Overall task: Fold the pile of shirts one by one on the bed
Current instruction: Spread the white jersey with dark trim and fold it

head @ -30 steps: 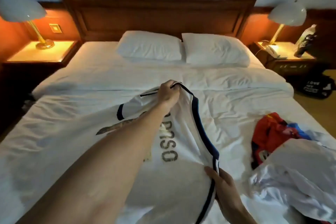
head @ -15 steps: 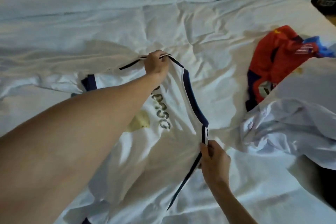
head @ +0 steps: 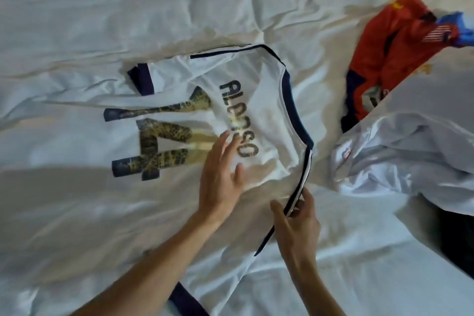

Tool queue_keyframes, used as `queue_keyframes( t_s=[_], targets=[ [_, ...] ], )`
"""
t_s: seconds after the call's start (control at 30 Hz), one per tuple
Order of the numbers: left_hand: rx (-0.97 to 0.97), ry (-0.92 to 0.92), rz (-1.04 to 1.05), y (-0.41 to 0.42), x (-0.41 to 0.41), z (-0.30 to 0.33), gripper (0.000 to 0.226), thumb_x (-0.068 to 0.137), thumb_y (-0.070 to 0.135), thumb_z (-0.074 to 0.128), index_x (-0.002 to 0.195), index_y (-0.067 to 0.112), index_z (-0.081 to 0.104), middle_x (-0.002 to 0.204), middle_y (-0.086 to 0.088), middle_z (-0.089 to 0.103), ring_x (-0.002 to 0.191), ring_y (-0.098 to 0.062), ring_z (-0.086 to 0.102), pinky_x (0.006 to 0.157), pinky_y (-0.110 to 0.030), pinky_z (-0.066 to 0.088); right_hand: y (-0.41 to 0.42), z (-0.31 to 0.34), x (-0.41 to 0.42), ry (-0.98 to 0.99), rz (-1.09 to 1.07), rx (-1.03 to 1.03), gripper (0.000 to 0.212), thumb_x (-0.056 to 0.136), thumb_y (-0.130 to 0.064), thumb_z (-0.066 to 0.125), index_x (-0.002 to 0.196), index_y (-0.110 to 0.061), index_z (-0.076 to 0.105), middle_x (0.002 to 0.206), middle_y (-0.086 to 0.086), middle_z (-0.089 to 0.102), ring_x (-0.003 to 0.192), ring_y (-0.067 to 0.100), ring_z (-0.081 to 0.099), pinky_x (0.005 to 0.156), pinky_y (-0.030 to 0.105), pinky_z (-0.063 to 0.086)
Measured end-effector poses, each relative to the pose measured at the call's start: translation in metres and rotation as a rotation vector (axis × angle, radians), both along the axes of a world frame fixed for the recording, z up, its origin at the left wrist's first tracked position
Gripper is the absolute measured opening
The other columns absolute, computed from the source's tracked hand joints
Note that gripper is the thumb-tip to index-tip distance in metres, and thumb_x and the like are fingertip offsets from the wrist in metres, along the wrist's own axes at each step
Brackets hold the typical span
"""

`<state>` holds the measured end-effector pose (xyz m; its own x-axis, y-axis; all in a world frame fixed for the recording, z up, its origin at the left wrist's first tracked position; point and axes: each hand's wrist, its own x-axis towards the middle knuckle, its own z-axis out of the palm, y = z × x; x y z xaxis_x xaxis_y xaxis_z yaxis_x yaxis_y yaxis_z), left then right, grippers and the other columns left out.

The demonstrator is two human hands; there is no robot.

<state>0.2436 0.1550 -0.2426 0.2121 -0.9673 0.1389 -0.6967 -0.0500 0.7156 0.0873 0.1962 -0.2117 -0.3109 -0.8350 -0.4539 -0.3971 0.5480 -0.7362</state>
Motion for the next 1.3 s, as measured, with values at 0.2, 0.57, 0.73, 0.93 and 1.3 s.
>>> queue_keyframes(
  t_s=[0.2,0.57,0.73,0.93,1.3],
  targets=[
    [0.122,-0.175,0.051,0.101,0.024,-0.016,0.041,0.093,0.030,0.060,0.133,0.023,0.057,0.149,-0.004,0.045,0.135,-0.023,0.046,0.107,-0.044,0.037,0.034,-0.004,0.029,-0.009,0.118,0.161,0.021,0.083,-0.029,0.074,0.090,-0.022,0.056,0.077,-0.011,0.064,0.071,0.007,0.061,0.063,0.020,0.049],
    [0.328,-0.300,-0.059,0.142,0.060,-0.015,0.069,0.095,0.067,0.037,0.148,0.024,0.045,0.162,-0.003,0.027,0.151,-0.018,0.020,0.120,-0.053,0.017,0.050,0.009,-0.031,0.092,0.058,0.263,0.011,0.085,-0.013,0.065,0.092,-0.006,0.061,0.084,0.009,0.068,0.081,0.033,0.062,0.067,0.041,0.048],
    [0.382,-0.445,-0.094,0.191,0.110,-0.020,0.078,0.092,0.070,0.039,0.155,0.025,0.032,0.165,-0.007,0.017,0.153,-0.024,0.013,0.119,-0.058,0.014,0.085,0.018,0.042,0.570,0.423,-0.246,0.093,0.070,-0.038,0.077,0.148,-0.014,0.034,0.140,0.018,0.040,0.125,0.038,0.043,0.095,0.055,0.041],
    [0.406,-0.604,-0.035,0.243,0.197,-0.016,0.079,0.084,0.060,0.050,0.153,0.025,0.037,0.163,-0.011,0.024,0.151,-0.030,0.020,0.114,-0.061,0.022,0.117,-0.007,0.153,0.667,1.210,-0.385,0.098,0.062,-0.061,0.061,0.150,-0.024,0.041,0.165,0.014,0.010,0.152,0.037,0.005,0.113,0.071,0.001],
    [0.504,-0.666,0.289,0.267,0.311,-0.004,0.089,0.065,0.013,0.056,0.152,0.022,0.040,0.159,-0.015,0.031,0.146,-0.037,0.031,0.113,-0.064,0.023,0.110,-0.057,0.200,0.612,1.438,-0.555,0.058,0.093,-0.030,0.042,0.150,-0.019,0.039,0.162,0.007,0.026,0.150,0.033,0.020,0.112,0.069,0.020]
  ],
)
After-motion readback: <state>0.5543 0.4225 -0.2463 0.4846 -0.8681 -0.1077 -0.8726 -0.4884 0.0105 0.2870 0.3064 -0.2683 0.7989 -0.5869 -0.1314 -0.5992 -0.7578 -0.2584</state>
